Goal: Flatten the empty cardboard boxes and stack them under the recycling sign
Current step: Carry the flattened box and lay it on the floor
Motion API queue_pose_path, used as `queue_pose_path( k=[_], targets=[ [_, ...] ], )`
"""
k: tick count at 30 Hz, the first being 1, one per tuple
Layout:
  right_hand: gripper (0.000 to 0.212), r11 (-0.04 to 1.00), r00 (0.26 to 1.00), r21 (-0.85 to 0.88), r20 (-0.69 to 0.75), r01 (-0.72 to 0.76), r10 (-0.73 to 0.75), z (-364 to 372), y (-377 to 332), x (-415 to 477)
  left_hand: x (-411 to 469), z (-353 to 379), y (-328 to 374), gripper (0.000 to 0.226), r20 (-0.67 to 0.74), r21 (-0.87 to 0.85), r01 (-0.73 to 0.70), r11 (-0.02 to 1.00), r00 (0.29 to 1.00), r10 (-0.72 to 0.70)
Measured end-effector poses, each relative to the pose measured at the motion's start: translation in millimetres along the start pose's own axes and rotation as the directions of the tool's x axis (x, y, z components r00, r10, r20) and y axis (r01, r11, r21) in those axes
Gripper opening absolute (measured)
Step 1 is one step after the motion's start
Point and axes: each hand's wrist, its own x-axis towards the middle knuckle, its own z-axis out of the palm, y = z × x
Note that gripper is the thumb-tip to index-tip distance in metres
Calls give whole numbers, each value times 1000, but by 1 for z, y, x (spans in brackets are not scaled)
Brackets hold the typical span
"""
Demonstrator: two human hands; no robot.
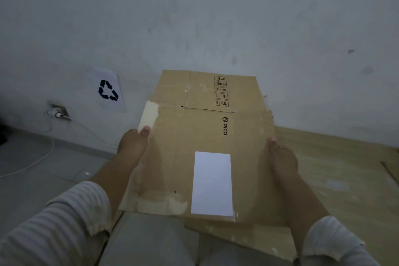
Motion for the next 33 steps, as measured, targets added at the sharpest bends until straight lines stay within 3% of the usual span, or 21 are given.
queue_pose_path(
  k=[8, 16, 21, 28, 33],
  targets=[
    [56, 999, 1000, 43, -4, 10, -9, 88, -83, 19, 107, -42, -30, 61, -17, 18, 16, 1000, 1000, -16],
    [66, 996, 1000, 84, 22, -10, 8, 175, -174, 17, 201, -108, -72, 58, -42, 31, 47, 998, 998, -46],
    [66, 991, 999, 130, 1, -32, 32, 235, -224, -19, 253, -160, -112, 58, -14, 8, 20, 1000, 1000, -20],
    [69, 958, 979, 220, -43, -184, 198, 328, -285, -101, 330, -246, -180, 64, 60, 76, -31, 997, 998, 27],
    [55, 946, 967, 229, -57, -229, 248, 384, -313, -144, 382, -271, -223, 62, 121, 117, -58, 991, 992, 44]
  ],
)
